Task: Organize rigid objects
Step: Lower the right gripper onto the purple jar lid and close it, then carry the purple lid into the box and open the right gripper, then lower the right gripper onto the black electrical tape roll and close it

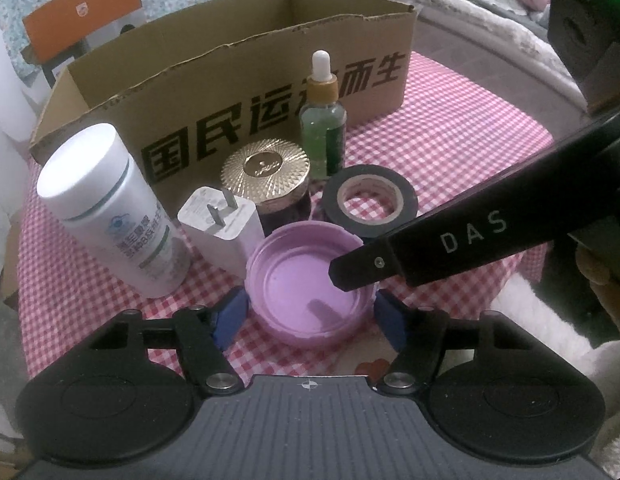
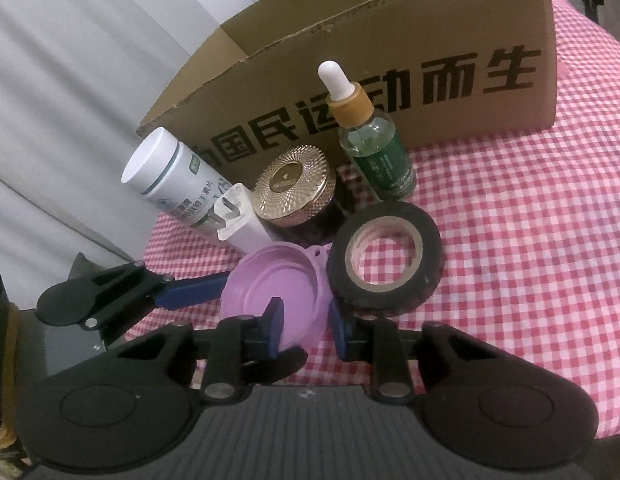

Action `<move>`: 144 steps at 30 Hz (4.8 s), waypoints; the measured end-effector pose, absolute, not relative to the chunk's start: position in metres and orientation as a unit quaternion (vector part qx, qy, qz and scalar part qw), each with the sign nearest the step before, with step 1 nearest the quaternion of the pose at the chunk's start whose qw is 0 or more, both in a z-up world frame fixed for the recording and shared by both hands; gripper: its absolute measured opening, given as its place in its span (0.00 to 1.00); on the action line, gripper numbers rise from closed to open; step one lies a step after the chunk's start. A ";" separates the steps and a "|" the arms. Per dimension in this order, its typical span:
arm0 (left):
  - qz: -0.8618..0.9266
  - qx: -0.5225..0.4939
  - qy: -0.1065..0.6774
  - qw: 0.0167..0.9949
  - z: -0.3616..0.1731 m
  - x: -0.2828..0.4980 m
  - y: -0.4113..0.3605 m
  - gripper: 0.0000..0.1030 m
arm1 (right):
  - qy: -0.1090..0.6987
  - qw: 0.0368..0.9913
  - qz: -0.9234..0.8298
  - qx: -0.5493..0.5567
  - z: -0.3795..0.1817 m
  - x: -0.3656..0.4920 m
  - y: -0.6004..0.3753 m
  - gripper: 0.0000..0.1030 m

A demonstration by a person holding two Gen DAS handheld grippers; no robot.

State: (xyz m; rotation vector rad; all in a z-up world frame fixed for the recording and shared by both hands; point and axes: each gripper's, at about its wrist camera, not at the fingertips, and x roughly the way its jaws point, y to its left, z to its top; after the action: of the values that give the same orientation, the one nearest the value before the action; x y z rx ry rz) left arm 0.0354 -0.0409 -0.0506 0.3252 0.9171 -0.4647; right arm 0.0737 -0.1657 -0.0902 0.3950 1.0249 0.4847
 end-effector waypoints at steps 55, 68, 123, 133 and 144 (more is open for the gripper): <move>-0.185 0.114 0.536 0.816 0.016 0.229 -0.026 0.71 | 0.568 0.766 0.278 0.115 -0.020 0.305 -0.126 0.26; -0.181 0.087 0.615 0.763 -0.024 0.256 -0.023 0.75 | 0.636 0.711 0.275 0.119 -0.076 0.324 -0.118 0.26; -0.262 0.126 0.365 0.884 -0.016 0.051 -0.061 0.97 | 0.329 0.926 0.150 0.108 -0.016 0.027 -0.224 1.00; -0.286 0.170 0.387 0.860 -0.033 0.045 -0.088 0.75 | 0.366 0.904 0.171 0.144 -0.047 0.049 -0.220 0.79; -0.272 0.185 0.417 0.848 -0.047 0.053 -0.103 0.55 | 0.412 0.879 0.188 0.152 -0.075 0.071 -0.204 0.44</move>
State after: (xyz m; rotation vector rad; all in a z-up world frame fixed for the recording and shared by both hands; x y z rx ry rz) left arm 0.0527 -0.1025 -0.0472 0.3895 0.8781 -0.5728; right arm 0.0714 -0.2044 -0.0747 0.3162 0.8589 0.3921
